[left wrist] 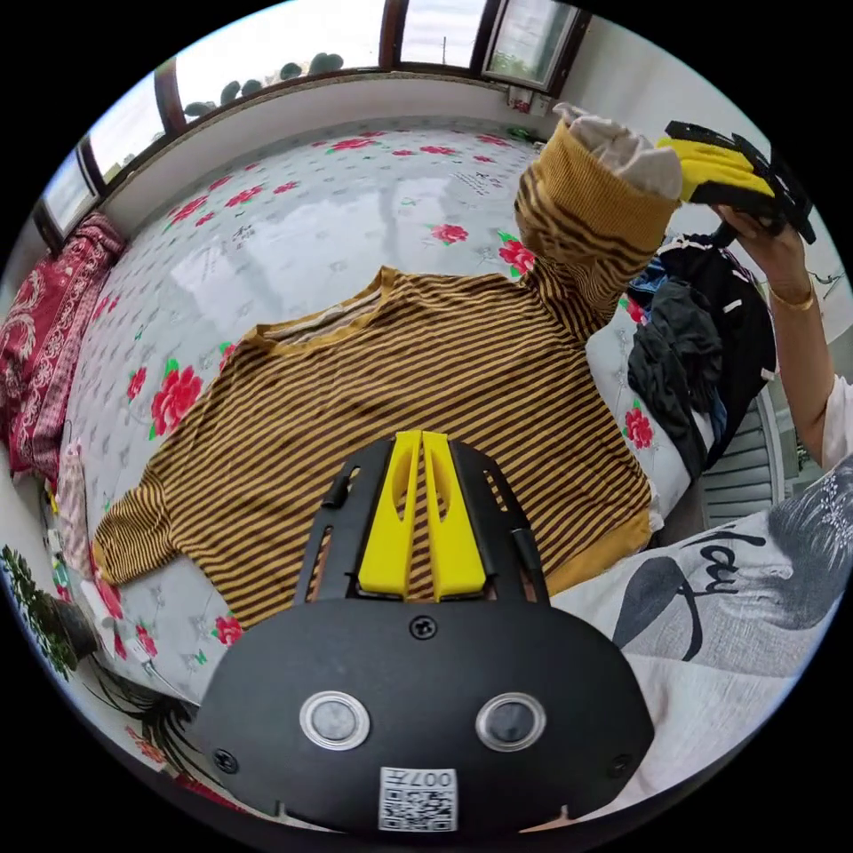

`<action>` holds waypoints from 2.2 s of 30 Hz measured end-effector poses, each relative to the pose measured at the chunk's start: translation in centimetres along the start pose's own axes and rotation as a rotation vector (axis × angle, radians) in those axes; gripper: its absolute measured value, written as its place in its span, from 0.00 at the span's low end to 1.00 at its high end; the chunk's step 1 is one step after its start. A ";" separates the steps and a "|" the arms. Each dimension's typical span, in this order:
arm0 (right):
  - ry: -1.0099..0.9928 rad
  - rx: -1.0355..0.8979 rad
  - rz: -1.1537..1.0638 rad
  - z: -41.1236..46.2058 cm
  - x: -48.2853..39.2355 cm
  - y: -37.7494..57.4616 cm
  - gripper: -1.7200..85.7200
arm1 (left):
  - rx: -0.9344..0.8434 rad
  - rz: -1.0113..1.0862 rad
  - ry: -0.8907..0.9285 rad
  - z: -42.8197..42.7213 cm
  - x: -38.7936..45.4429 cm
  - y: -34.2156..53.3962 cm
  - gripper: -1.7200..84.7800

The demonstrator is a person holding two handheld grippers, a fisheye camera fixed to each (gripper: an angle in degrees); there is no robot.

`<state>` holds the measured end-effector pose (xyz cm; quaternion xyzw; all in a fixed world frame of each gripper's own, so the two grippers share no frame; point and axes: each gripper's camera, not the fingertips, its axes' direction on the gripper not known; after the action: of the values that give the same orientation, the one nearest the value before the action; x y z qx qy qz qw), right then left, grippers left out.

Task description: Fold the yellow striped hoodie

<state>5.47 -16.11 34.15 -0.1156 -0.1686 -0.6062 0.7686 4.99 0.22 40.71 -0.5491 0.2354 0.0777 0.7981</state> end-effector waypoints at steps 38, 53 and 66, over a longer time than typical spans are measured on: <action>-0.392 -0.304 0.041 21.9 6.7 -10.3 0.03 | 0.041 0.001 0.229 -1.5 -5.3 14.4 0.01; -0.571 -0.302 -0.219 19.8 6.7 -11.7 0.03 | 0.027 -0.032 0.254 -4.3 -4.8 14.4 0.01; -0.097 -0.072 0.028 12.8 13.5 -18.9 0.02 | 0.111 0.052 0.028 -10.3 -15.4 4.5 0.01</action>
<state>-11.62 -27.80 50.77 -0.1748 -0.1819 -0.5949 0.7632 -13.23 -5.41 41.05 -0.4988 0.2648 0.0773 0.8216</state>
